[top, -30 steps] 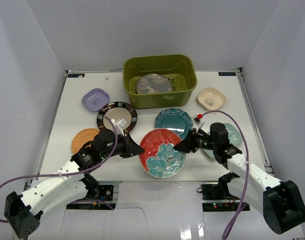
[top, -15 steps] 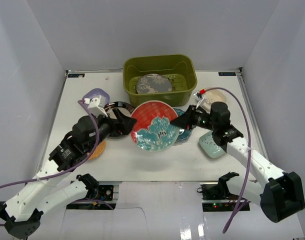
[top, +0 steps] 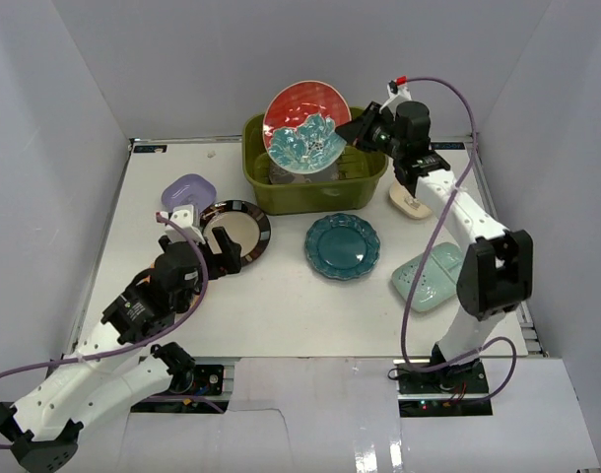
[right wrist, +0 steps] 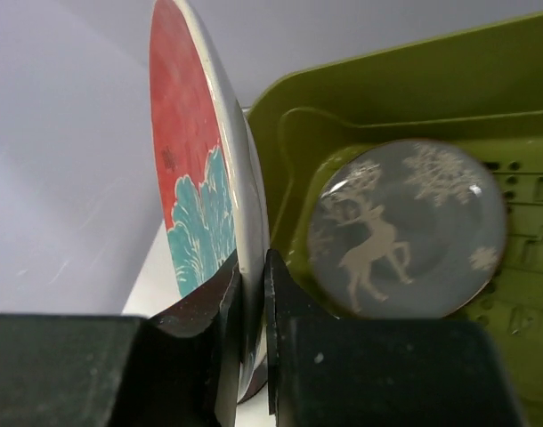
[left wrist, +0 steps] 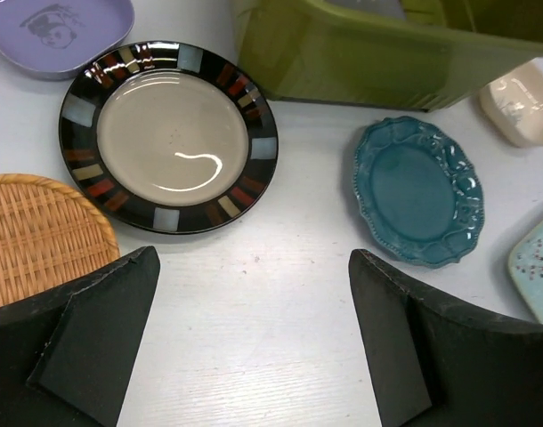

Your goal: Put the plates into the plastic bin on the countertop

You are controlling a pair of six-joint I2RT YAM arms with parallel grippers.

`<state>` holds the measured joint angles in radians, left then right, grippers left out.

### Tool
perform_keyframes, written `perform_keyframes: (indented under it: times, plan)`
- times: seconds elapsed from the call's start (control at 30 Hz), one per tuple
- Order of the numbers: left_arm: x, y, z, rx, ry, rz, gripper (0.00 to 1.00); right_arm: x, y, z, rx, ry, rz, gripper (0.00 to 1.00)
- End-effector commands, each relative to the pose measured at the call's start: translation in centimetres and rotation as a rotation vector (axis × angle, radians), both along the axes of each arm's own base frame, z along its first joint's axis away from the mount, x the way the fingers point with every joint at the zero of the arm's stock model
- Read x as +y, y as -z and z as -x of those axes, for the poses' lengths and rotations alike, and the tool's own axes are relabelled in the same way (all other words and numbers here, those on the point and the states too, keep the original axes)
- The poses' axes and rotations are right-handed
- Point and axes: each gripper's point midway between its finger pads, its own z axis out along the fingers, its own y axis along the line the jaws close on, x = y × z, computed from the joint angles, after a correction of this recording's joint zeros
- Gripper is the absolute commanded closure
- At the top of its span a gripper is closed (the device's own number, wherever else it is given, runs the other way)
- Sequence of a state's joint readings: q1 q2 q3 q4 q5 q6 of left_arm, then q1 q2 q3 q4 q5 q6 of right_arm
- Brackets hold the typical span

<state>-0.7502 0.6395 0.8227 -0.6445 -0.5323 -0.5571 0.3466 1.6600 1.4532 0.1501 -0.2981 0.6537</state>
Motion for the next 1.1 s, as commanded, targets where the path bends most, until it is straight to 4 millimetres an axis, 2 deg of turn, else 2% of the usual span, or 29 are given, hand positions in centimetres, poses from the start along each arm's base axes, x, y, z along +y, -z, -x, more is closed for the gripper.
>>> perform_keyframes:
  times: [0.0, 0.03, 0.07, 0.1, 0.13, 0.17, 0.2, 0.27, 0.4, 0.5, 0.63, 0.73, 0.77, 0.87, 1.0, 1.07]
  plan:
    - [-0.1, 0.7, -0.4, 0.006, 0.003, -0.047, 0.02, -0.2, -4.5, -4.5, -0.136, 0.089, -0.046, 0.92]
    - [-0.1, 1.1, -0.4, 0.012, 0.007, -0.053, 0.02, 0.0, -4.4, -5.1, -0.141, 0.089, -0.040, 0.92]
    - [-0.3, 1.2, -0.4, 0.015, 0.014, -0.053, 0.02, 0.0, -5.4, -6.0, -0.162, 0.106, -0.043, 0.92]
    - [-0.4, 1.2, -0.4, 0.014, 0.020, -0.049, 0.02, 0.4, -3.2, -7.3, -0.118, 0.108, -0.019, 0.92]
    - [-0.4, 1.3, -0.4, 0.015, 0.022, -0.051, 0.02, 0.4, -2.8, -8.0, -0.116, 0.110, -0.003, 0.92]
    - [-0.5, 1.2, -0.5, 0.010, 0.025, -0.049, 0.02, 0.7, -3.7, -8.6, -0.131, 0.112, -0.008, 0.92]
    - [-0.5, 1.2, -0.4, 0.009, 0.030, -0.047, 0.02, 1.0, -1.4, -9.6, -0.084, 0.112, 0.013, 0.92]
    - [-0.6, 1.2, -0.4, 0.008, 0.036, -0.045, 0.02, 1.3, 0.3, -10.8, -0.059, 0.112, 0.024, 0.92]
    - [-0.8, 1.4, -0.5, 0.013, 0.045, -0.042, 0.02, 1.9, 3.9, -11.7, 0.014, 0.097, 0.037, 0.92]
    - [-0.8, 1.6, -0.5, 0.017, 0.046, -0.043, 0.02, 2.2, 6.9, -11.6, 0.072, 0.081, 0.058, 0.92]
    - [-0.8, 1.6, -0.8, 0.020, 0.048, -0.039, 0.02, 1.4, 9.2, -11.1, 0.108, 0.107, 0.097, 0.92]
    - [-0.6, 1.6, -1.0, 0.021, 0.044, -0.038, 0.02, 0.9, 9.7, -10.6, 0.108, 0.124, 0.143, 0.68]
    - [-0.6, 1.6, -1.0, 0.021, 0.043, -0.035, 0.02, 0.7, 10.1, -10.4, 0.123, 0.129, 0.168, 0.53]
    - [-0.5, 1.6, -1.1, 0.020, 0.037, -0.034, 0.02, 0.3, 10.2, -10.3, 0.115, 0.145, 0.243, 0.34]
    - [-0.2, 1.6, -1.2, 0.018, 0.024, -0.035, 0.02, 0.0, 10.0, -9.8, 0.114, 0.151, 0.293, 0.21]
    - [-0.1, 1.7, -1.3, 0.020, 0.019, -0.037, 0.02, -0.3, 8.8, -9.7, 0.086, 0.168, 0.317, 0.12]
